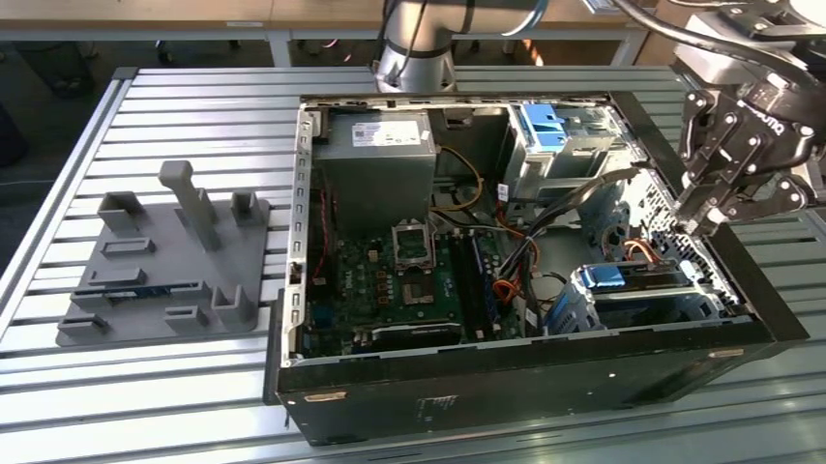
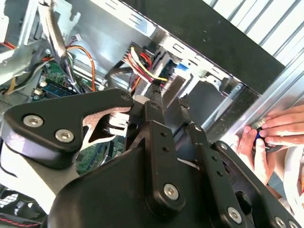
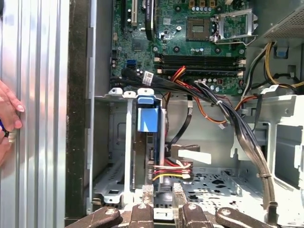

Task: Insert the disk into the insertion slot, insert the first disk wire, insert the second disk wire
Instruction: 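Insert the second disk wire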

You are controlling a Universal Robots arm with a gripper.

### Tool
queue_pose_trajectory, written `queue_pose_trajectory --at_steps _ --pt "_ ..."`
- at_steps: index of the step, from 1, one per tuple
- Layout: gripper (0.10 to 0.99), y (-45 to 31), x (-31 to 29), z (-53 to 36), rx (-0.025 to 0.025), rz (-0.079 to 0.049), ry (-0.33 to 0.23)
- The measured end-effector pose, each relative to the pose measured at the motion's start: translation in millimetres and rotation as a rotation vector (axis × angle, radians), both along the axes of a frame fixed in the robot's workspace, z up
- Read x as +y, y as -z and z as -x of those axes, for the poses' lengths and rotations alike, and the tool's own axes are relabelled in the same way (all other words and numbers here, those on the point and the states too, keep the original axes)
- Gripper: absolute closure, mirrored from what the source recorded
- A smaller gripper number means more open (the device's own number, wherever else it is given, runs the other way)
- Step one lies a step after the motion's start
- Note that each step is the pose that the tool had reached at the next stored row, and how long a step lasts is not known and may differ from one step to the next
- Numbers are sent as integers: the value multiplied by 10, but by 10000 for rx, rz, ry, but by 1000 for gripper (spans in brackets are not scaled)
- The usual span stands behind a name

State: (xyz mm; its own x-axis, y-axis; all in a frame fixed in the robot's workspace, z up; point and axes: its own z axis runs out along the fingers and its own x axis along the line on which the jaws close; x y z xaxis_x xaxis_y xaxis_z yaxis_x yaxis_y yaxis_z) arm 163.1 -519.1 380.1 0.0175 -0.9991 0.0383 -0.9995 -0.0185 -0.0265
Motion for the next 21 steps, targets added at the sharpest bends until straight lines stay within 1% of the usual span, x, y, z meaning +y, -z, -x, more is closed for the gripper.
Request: queue_pose_trajectory --at_steps 5,8,10,12,13,14,15,16,17,21 --pt "788 18 229 0 0 4 1" --pt "788 46 359 0 8 12 0" --pt "788 59 415 1 68 84 1" --pt "788 65 470 6 155 202 0" --pt "788 67 497 9 207 296 1" --pt "788 66 518 12 262 445 2" --pt "788 67 532 14 330 623 2" --pt "788 67 542 16 383 801 3" --pt "788 66 549 20 413 989 7" --pt "788 73 595 71 420 1680 20"
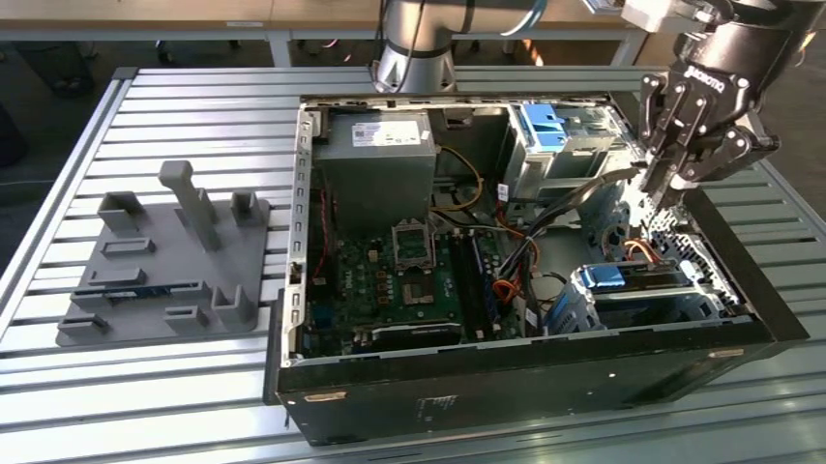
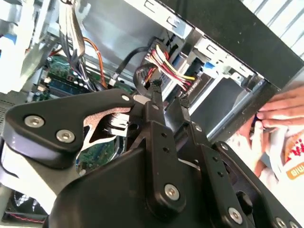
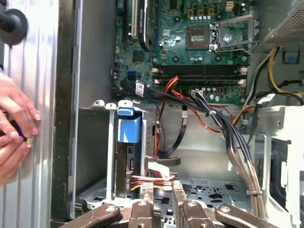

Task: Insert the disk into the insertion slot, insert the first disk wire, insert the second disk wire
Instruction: 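Insert the second disk wire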

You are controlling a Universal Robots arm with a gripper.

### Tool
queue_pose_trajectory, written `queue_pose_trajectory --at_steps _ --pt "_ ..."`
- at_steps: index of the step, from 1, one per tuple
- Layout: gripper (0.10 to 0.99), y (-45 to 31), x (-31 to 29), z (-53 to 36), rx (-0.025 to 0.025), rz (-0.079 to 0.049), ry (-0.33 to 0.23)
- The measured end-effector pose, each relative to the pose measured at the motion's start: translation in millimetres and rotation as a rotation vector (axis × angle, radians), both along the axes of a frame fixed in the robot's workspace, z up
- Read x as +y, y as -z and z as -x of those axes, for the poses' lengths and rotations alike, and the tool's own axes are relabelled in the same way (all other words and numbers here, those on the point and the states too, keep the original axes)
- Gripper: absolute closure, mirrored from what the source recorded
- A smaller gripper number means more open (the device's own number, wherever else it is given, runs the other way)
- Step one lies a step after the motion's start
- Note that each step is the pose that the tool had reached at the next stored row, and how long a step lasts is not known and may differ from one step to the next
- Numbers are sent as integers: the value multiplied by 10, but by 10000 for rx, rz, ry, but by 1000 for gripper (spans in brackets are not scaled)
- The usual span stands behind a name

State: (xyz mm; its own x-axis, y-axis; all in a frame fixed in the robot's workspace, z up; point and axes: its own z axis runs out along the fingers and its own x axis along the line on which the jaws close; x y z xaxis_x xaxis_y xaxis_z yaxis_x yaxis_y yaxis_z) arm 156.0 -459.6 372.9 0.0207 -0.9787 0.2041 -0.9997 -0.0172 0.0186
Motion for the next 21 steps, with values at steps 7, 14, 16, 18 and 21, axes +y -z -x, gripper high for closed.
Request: queue_pose_trajectory --at_steps 7,14,16,18,21 --pt "788 59 63 202 -80 506 4" --pt "788 133 84 312 -199 689 4" --pt "788 160 85 317 -204 766 3" --pt "788 178 91 317 -214 883 1" --pt "788 192 101 317 -215 1256 -3"
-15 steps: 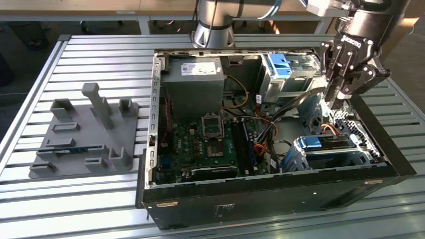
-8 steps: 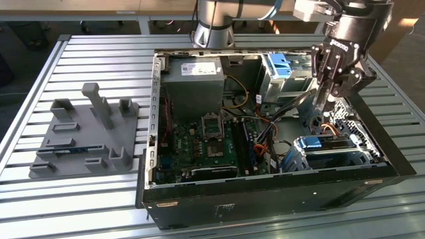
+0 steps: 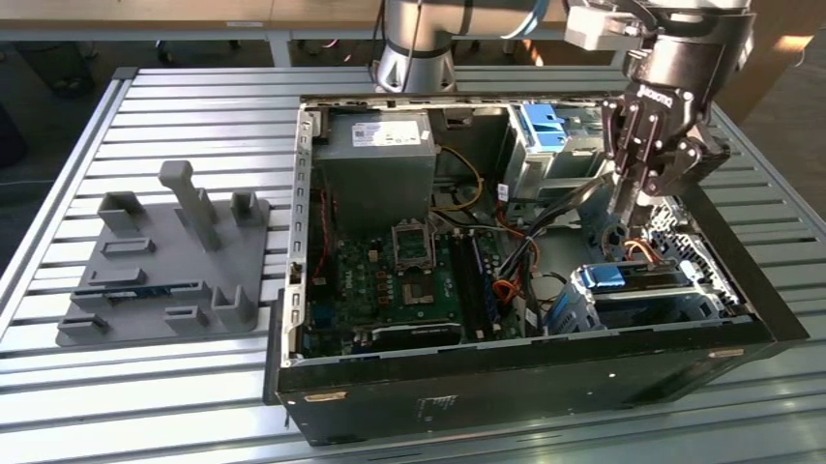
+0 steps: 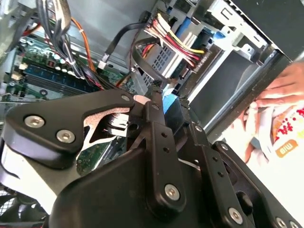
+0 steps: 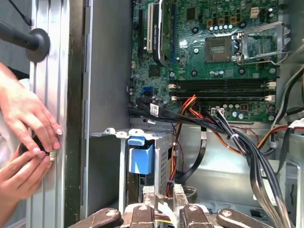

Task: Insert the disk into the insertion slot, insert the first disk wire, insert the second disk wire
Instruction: 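Insert the second disk wire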

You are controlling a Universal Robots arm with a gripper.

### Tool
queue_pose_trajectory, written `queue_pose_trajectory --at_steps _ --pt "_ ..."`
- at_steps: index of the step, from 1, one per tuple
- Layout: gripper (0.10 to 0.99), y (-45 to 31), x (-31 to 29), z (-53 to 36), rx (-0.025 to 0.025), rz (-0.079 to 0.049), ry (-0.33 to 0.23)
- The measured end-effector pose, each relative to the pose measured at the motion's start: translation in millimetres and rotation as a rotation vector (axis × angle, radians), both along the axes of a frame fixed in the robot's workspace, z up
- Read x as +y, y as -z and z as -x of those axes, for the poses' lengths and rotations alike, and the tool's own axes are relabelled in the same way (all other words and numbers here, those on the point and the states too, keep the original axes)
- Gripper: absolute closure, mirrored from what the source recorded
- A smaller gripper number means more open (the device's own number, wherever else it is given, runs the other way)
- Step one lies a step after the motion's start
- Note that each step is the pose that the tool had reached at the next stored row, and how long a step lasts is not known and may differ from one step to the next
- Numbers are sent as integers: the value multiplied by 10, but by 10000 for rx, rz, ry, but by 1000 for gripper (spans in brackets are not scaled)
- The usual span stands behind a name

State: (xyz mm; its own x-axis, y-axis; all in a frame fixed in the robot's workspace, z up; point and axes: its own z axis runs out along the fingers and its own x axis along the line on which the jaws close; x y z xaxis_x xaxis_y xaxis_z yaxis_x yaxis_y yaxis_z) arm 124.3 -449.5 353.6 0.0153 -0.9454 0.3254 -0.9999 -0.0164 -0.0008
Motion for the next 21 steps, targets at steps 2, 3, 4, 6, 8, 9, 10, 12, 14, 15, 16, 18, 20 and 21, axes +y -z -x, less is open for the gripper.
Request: queue_pose_trajectory --at_steps 2,3,4,6,8,9,10,12,14,15,16,18,20,21 --pt "788 12 9 0 0 220 0" --pt "788 23 17 0 -2 291 -1" --pt "788 37 27 0 -7 328 0" --pt "788 60 47 0 -19 350 0" --pt "788 72 55 -1 -20 390 0" --pt "788 74 55 -2 -21 418 0" --pt "788 76 55 -6 -20 449 -1" --pt "788 79 55 -16 -20 505 -1" --pt "788 87 55 -17 -20 563 0" --pt "788 92 55 -17 -19 598 1" --pt "788 97 55 -17 -20 634 0" --pt "788 109 55 -17 -20 690 -1" --pt "788 123 55 -17 -20 731 -1" --pt "788 130 55 -17 -20 748 -1"
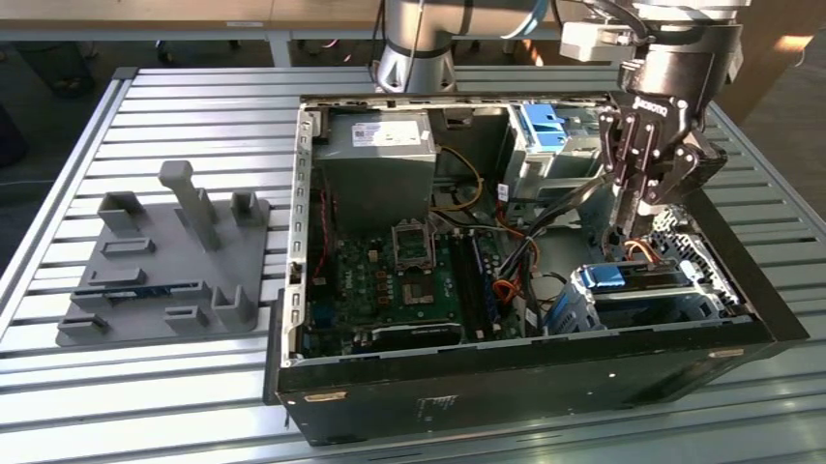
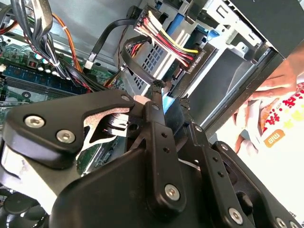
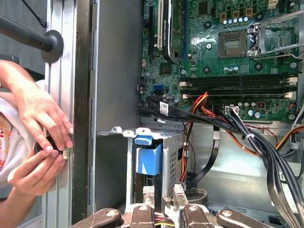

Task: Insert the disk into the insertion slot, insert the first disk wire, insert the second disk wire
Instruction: 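Insert the second disk wire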

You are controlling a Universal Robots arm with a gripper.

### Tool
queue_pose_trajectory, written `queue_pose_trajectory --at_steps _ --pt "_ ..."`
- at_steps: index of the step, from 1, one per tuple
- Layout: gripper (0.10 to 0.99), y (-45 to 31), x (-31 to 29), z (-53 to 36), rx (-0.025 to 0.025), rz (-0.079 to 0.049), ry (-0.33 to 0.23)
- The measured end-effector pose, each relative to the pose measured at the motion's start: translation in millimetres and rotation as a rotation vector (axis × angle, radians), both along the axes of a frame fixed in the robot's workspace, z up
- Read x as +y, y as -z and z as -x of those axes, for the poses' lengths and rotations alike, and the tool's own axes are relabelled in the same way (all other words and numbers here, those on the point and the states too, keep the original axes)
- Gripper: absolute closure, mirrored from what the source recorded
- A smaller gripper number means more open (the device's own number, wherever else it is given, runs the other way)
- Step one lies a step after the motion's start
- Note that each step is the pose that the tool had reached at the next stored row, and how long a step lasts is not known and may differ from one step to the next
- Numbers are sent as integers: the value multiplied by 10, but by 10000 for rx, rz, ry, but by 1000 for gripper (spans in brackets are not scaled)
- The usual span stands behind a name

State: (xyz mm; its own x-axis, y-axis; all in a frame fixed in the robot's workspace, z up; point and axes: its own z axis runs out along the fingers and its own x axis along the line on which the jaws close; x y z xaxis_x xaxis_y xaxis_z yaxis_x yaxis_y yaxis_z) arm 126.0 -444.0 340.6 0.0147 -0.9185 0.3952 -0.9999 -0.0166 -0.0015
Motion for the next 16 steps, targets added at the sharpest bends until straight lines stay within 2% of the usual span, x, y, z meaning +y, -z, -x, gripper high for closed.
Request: queue_pose_trajectory --at_steps 6,13,15,16 --pt "788 21 1 -5 5 102 0" --pt "788 45 16 -14 6 104 1" --pt "800 47 19 -14 6 106 0" --pt "867 47 19 -14 7 109 1"
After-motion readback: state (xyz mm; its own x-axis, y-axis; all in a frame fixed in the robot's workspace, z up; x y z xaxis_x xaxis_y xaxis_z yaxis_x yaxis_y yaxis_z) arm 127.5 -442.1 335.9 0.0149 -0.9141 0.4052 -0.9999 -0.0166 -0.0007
